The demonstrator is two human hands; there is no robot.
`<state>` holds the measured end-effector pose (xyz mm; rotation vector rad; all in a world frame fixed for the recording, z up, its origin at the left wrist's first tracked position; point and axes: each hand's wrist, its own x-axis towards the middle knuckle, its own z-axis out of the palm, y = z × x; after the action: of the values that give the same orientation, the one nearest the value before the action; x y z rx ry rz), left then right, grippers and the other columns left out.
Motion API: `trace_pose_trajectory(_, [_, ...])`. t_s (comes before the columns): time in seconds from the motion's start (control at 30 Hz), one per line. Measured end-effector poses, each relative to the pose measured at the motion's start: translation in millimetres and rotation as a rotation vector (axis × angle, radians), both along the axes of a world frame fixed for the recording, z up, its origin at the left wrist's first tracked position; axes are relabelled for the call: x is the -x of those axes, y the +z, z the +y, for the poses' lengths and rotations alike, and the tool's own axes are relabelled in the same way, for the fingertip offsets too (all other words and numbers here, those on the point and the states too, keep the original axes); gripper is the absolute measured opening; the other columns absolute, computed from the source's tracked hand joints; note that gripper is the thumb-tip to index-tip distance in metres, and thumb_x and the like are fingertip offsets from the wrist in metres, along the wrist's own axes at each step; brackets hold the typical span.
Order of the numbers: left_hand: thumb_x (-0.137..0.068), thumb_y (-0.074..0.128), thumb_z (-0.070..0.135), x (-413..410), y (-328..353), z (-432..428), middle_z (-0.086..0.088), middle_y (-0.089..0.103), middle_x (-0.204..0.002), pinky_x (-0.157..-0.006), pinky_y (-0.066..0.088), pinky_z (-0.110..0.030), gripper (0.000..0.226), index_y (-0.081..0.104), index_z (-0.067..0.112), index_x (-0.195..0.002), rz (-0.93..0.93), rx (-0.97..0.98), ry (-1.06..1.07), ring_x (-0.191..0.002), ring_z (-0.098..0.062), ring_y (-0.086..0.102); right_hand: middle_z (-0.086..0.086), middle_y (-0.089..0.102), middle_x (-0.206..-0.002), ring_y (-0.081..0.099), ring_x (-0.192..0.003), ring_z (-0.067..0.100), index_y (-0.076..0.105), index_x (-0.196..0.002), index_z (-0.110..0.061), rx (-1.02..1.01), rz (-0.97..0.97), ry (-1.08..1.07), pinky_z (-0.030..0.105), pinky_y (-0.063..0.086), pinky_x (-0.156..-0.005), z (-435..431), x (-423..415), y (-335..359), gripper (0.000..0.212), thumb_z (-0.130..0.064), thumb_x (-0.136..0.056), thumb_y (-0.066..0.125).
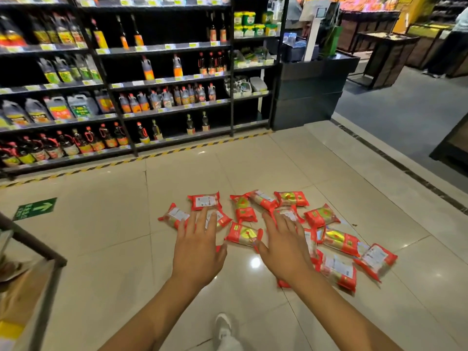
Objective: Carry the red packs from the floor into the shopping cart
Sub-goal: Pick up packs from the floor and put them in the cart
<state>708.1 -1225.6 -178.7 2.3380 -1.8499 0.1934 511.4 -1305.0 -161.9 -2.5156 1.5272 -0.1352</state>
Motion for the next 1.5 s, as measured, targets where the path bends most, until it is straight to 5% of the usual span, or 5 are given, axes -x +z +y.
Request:
trace_pose_trajectory(0.27, [-0.071,0.087,0.049,-55.5,-49.9,-118.8,-0.021,0.064,-0.138,-0.103,0.050,-0.060,0.081,0.066,0.005,-0.136,0.038,-0.111,0.055,-0.126,-0.045,0.062,0.006,0.021,-0.169,0.019,-0.155,0.028,0.016,-0.163,-0.027,-0.045,0.102,0.051,0.048,0.014,-0.125,-123.7,-44.6,-20.5,0.071,-0.052,-0.103,0.043])
trace_pose_trajectory(0.6, [-0.099,0.051,0.055,-116.7,-92.6,-240.5,-0.013,0.029,-0.168,-0.125,0.020,-0.051,0.079,0.029,0.015,-0.162,0.189,-0.238,0.160,-0.154,-0.037,0.028,0.009,0.023,-0.169,0.023,-0.155,0.031,0.021,-0.163,-0.023,-0.161,0.211,0.082,0.050,0.017,-0.125,-267.9,-98.0,-59.3,0.069,-0.052,-0.104,0.043])
trace_pose_trajectory(0.93, [-0.097,0.051,0.057,-157.3,-157.2,-317.6,-0.013,0.028,-0.168,-0.123,0.022,-0.051,0.081,0.027,0.014,-0.162,0.261,-0.376,0.283,-0.154,-0.035,0.026,0.011,0.032,-0.163,0.031,-0.149,0.032,0.024,-0.160,-0.021,-0.272,0.359,0.205,0.047,0.023,-0.121,-368.0,-150.4,-151.1,0.069,-0.051,-0.103,0.047])
trace_pose_trajectory(1.2, [-0.102,0.043,0.059,-199.0,-298.0,-379.5,-0.010,0.022,-0.170,-0.125,0.021,-0.046,0.078,0.021,0.018,-0.163,0.398,-0.550,0.556,-0.155,-0.032,0.022,0.008,0.035,-0.162,0.034,-0.148,0.030,0.022,-0.161,-0.021,-0.404,0.443,0.272,0.046,0.026,-0.120,-470.2,-203.7,-303.4,0.070,-0.049,-0.102,0.048])
trace_pose_trajectory(1.5, [-0.096,0.056,0.054,-227.6,-550.9,-418.7,-0.014,0.039,-0.161,-0.114,0.035,-0.047,0.075,0.036,0.013,-0.156,0.464,-0.678,0.712,-0.147,-0.036,0.036,0.012,0.044,-0.156,0.043,-0.141,0.034,0.027,-0.159,-0.017,-0.471,0.498,0.335,0.045,0.033,-0.114,-528.7,-231.0,-548.8,0.073,-0.052,-0.099,0.051])
